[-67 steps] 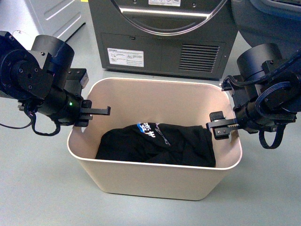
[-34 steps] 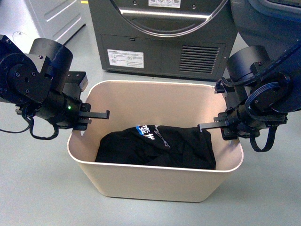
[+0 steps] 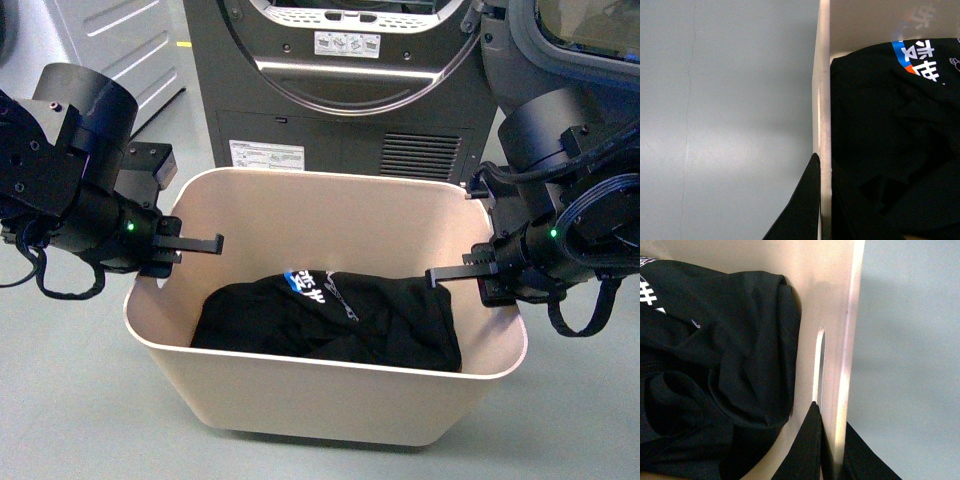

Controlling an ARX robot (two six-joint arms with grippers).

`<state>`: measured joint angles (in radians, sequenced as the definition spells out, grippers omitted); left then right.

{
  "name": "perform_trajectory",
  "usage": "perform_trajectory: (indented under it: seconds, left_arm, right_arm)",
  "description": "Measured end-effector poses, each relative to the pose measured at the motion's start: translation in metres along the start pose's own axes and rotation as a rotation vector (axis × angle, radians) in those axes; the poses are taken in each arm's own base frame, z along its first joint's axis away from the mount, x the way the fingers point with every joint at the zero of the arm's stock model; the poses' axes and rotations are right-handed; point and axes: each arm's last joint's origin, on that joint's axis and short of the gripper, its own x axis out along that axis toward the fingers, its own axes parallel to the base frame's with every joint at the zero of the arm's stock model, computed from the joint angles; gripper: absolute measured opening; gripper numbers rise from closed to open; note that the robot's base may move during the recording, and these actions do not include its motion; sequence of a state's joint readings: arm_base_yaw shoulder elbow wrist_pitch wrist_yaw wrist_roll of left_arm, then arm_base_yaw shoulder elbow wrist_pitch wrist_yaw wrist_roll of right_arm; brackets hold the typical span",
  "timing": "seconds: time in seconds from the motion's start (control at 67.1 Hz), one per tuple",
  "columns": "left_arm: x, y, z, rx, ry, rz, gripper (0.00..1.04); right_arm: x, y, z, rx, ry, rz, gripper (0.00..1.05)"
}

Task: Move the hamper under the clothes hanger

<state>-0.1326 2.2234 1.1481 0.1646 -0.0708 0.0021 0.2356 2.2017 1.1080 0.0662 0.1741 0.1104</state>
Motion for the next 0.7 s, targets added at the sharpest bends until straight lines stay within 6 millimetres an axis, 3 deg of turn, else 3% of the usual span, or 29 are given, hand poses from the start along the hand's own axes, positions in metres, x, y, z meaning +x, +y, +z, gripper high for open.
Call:
perform_trajectory:
  seconds: [0.701]
  left_arm:
    - [0.0003,0.0021,-0.0027,-0.003,0.008,0.005,0.04]
  right_arm:
    - [0.0000,0.0014,-0.0020,-0.004,0.005,0.006,0.03]
